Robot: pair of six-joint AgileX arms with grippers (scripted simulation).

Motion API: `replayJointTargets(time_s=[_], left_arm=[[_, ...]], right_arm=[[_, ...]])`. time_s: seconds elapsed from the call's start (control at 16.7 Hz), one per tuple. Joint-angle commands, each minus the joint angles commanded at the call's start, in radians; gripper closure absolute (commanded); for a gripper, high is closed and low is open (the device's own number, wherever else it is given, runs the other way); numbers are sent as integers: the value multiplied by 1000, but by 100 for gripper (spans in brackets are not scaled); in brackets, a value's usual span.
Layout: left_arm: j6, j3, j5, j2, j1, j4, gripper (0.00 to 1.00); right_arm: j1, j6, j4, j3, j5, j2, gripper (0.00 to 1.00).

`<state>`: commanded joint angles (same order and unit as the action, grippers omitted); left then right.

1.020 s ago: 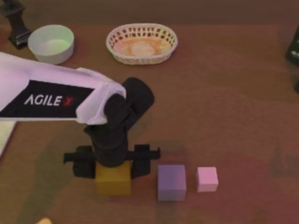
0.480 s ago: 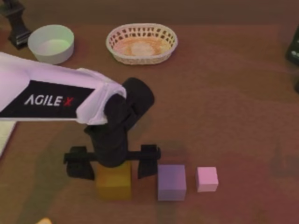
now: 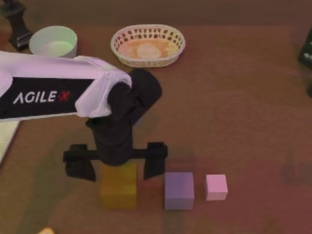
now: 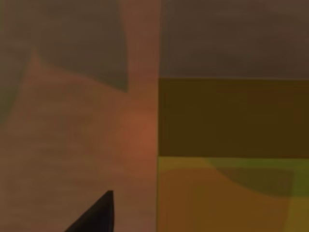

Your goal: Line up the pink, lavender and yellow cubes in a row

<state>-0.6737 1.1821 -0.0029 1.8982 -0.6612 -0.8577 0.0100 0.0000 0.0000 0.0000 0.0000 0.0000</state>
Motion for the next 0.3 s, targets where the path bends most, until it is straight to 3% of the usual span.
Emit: replayJointTargets(time_s=[0.3], left_arm=[[-1, 79, 0, -72, 12, -144, 0]], right_arm=[[0, 0, 0, 0, 0, 0, 0]])
